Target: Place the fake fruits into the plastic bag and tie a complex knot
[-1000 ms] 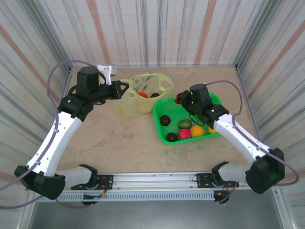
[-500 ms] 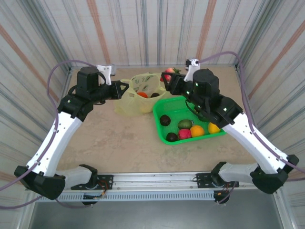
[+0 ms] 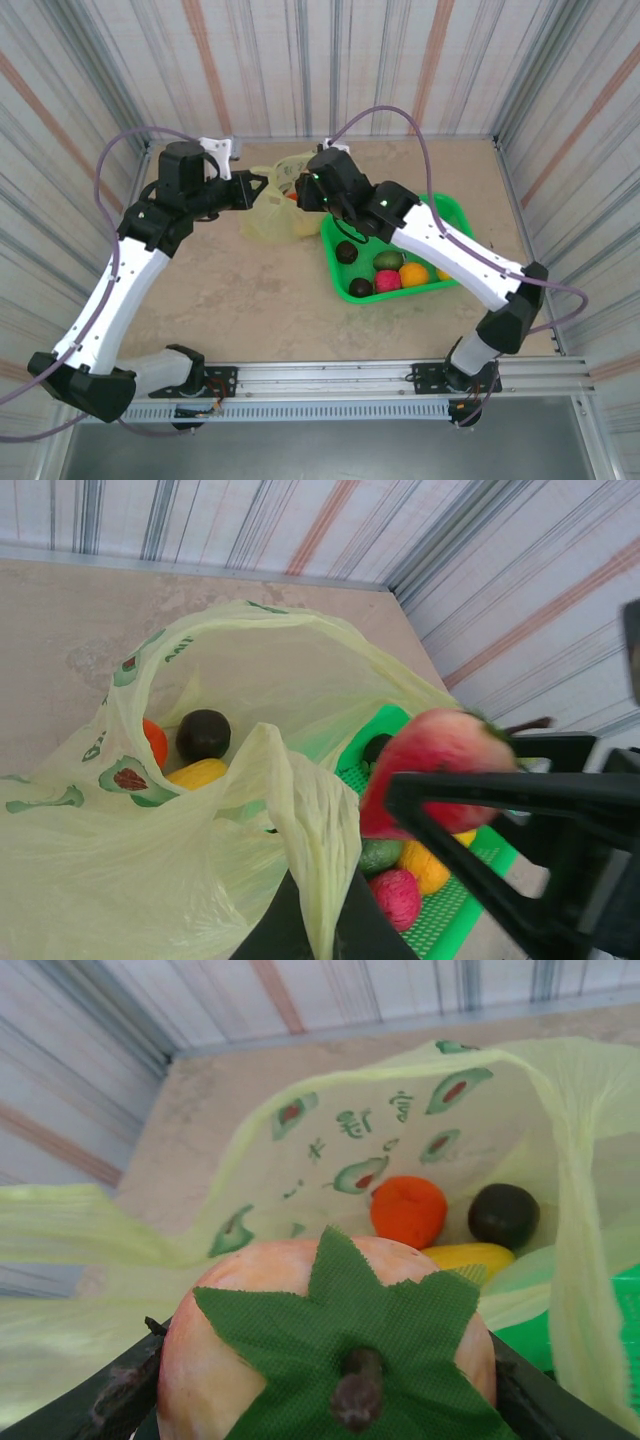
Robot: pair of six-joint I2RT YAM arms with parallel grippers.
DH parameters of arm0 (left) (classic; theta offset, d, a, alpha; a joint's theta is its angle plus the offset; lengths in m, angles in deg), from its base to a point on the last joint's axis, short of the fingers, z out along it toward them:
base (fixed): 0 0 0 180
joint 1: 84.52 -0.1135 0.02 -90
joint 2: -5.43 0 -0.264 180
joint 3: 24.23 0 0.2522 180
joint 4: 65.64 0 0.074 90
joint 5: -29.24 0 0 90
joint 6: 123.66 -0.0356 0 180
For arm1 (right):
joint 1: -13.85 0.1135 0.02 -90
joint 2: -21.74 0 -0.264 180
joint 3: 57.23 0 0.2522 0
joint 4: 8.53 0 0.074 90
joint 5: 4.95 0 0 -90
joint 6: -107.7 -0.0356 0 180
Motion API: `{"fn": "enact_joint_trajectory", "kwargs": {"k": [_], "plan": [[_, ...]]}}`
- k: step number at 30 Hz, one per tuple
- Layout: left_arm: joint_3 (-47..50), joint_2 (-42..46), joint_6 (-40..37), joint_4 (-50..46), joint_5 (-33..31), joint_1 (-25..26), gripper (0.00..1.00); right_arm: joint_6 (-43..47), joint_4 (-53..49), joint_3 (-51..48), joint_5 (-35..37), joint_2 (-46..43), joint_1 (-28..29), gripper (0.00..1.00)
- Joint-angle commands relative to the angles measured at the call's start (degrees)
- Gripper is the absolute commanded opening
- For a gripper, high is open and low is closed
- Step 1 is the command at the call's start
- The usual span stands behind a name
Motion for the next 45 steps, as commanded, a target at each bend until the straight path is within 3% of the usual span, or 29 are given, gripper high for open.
{"fn": "enact_joint_trajectory", "kwargs": {"k": [1,5,9,13,18,21,23,27,32,34,41,45], "plan": [[-0.42,1.84,-0.95,-0.54,0.11,-0.44,0.0,-2.09,-8.78,7.06,3.51,5.45,-0.72,0.45],[-0.32,2.21,-0.97,-0.35,0.11,-0.44,0.0,-2.52,-16.68,17.24,4.69,14.09,-3.9,0.47],[0.01,2.58,-0.9,-0.34,0.07,-0.41,0.0,-2.0,-16.19,21.81,1.72,19.64,-6.88,0.49],[0.03,2.61,-0.12,0.09,0.88,-0.44,0.0,-1.12,-12.86,23.69,-3.0,23.12,-8.05,0.53],[-0.22,2.45,-0.23,0.05,0.6,-0.44,0.0,0.14,-7.88,24.05,-16.4,26.21,-9.2,0.66],[-0.23,2.56,-0.45,-0.15,0.27,-0.44,0.0,0.5,-8.09,23.27,-18.22,26.13,-9.27,0.75],[-0.1,2.66,-0.45,-0.2,0.21,-0.44,0.0,0.89,-7.4,21.2,-18.87,24.94,-9.47,0.76],[0.35,2.71,-0.35,0.09,0.25,-0.41,0.0,0.3,-3.05,14.77,-21.64,20.67,-10.89,0.71],[0.41,2.55,-0.47,0.12,0.19,-0.44,0.0,1.17,-0.44,10.97,-22.35,15.6,-11.43,0.49],[0.43,2.56,-0.68,-0.14,-0.02,-0.44,0.0,1.99,-0.37,10.67,-22.39,13.99,-11.45,0.45],[0.78,2.69,-0.81,-0.36,-0.5,-0.44,0.0,2.39,0.59,10.0,-23.08,8.28,-11.6,0.43],[0.83,2.49,-0.59,-0.12,-0.59,-0.44,0.0,2.09,1.95,10.33,-26.18,5.98,-11.7,0.48]]}}
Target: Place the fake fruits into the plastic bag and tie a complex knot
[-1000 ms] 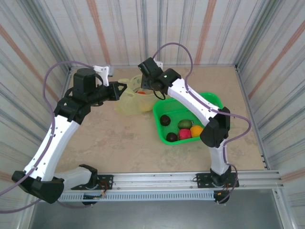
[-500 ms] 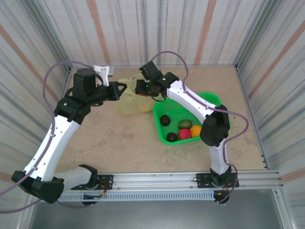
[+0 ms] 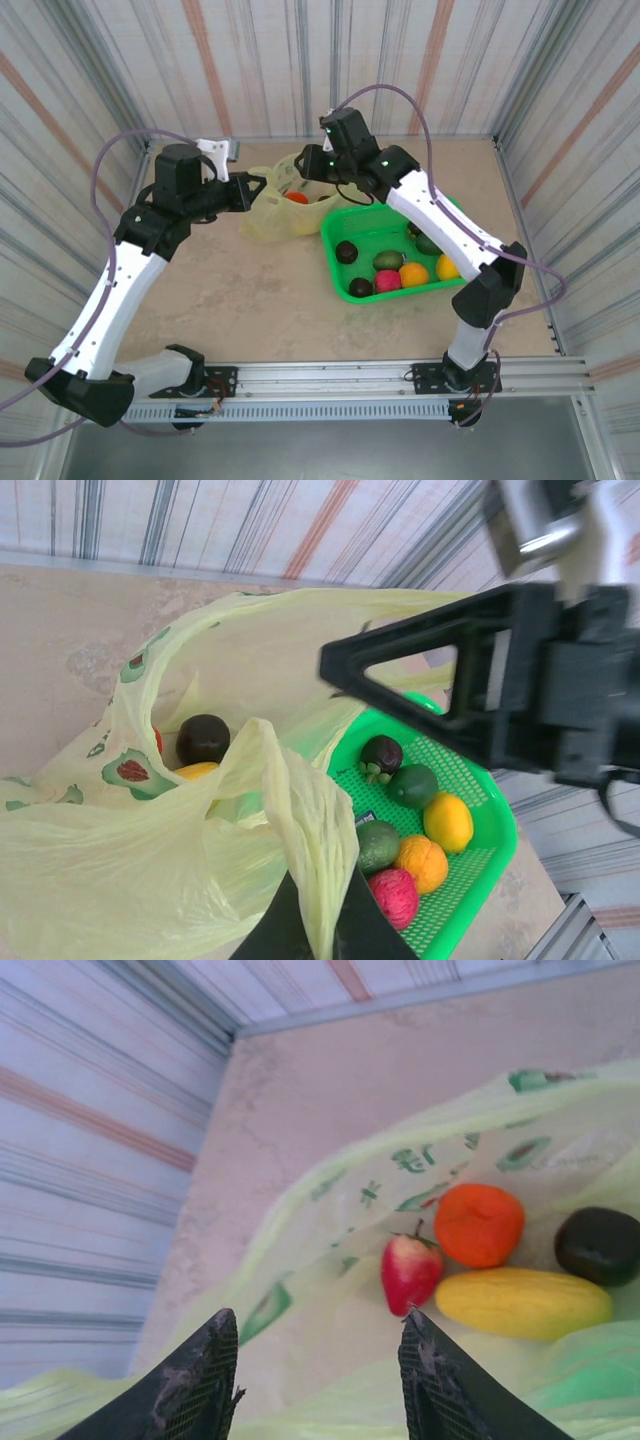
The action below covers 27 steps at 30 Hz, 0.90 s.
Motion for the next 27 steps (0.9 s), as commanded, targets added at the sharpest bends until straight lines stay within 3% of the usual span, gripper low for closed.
{"fn": "enact_joint_trajectory", "kwargs": {"k": [1,11,22,27], "plan": [[0.25,1.14,-0.61,-0.16,-0.57,-0.44,0.0,0.99,1.54,-0.09,-3.46,-2.61,0.04,0.49],[-0.12,0.51,-0.1,0.05,-0.06,-0.43,0.0,-1.16,6.72,-4.44,-10.77,-13.86,-3.74,0.56],[0.94,1.51,0.25,0.05,-0.39,-0.43,0.0,-9.16,11.02,-22.85,-16.39,-27.05,-21.41,0.56],[0.59,1.58,0.35,0.01,-0.23,-0.42,0.0,-9.41,-0.78,-27.0,-6.74,-29.01,-25.24,0.54]]}}
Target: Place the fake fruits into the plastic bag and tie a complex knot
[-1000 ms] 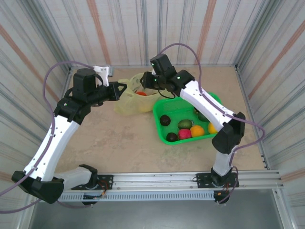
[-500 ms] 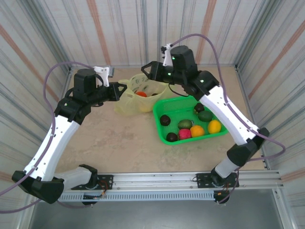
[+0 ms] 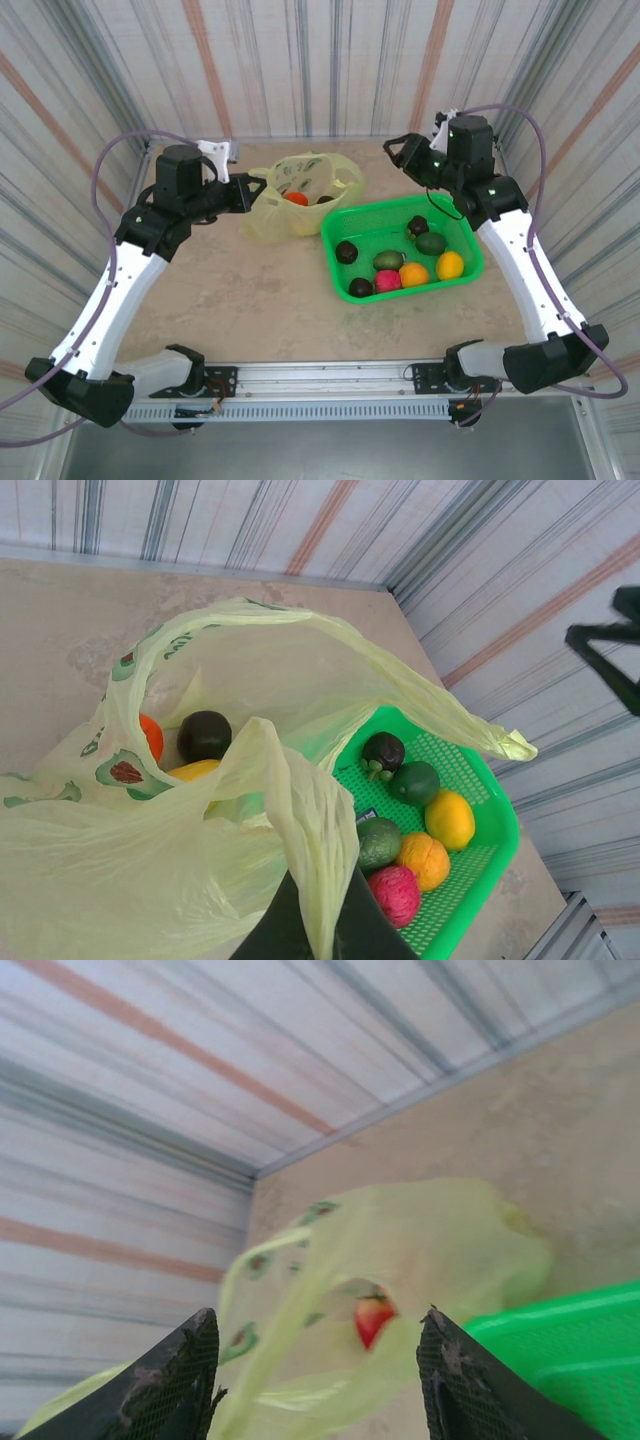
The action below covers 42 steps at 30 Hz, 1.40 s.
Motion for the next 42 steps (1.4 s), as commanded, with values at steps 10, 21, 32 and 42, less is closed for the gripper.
{"fn": "enact_joint_trajectory", "kwargs": {"k": [10,21,32,42], "plan": [[0.13,1.49,-0.01,0.0,0.4,-0.44,0.0,-15.08,-24.46,-11.6,12.58,0.07,1.04,0.56],[0.74,1.9,-0.34,0.37,0.31,-0.44,0.0,-25.61,-25.78,-16.8,11.86,7.65,7.26,0.62],[1.39,2.47,-1.29,0.02,-0.1,-0.38,0.0,-29.85,-21.17,-17.22,13.18,14.83,8.78,0.62],[0.76,2.29,-1.73,-0.59,-0.27,-0.43,0.0,-30.97,-17.0,-18.11,13.92,20.83,9.22,0.73]]}}
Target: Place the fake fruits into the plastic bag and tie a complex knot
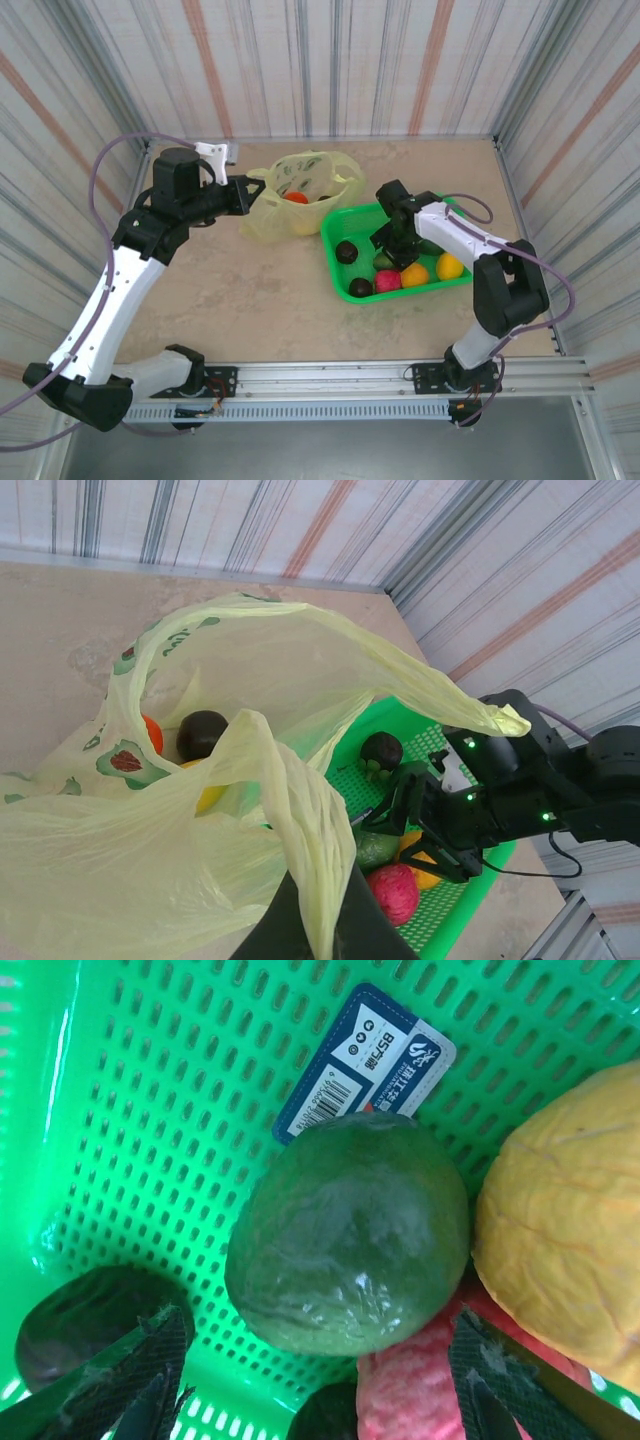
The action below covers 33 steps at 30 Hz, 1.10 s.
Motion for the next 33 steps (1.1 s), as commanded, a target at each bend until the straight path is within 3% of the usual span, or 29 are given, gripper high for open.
{"fn": "enact_joint_trajectory", "kwargs": {"k": [1,8,17,26,33], "plan": [[-0.08,1.01,-1.68,-0.71,-0.28,-0.44,0.0,-2.18,2.09,-1.74,1.89,0.69,0.4,0.74],[-0.81,0.43,-1.96,-1.62,-0.4,-0.44,0.0,-0.5,4.68,-1.11,1.44,5.36,-0.08,0.75],[-2.17,-0.47,-2.68,-2.47,-0.98,-0.44,0.0,1.51,5.38,-0.03,2.69,7.31,-0.51,0.61],[-2.46,-1.0,-2.83,-2.4,-0.76,-0.44,0.0,5.59,5.31,-0.64,6.89,0.16,-0.38,0.53],[-2.71,-0.93,-2.55,-2.3,-0.64,-0.43,0.0,13.0,11.34,-5.18,9.35,-9.59,-0.47,0.45]]}}
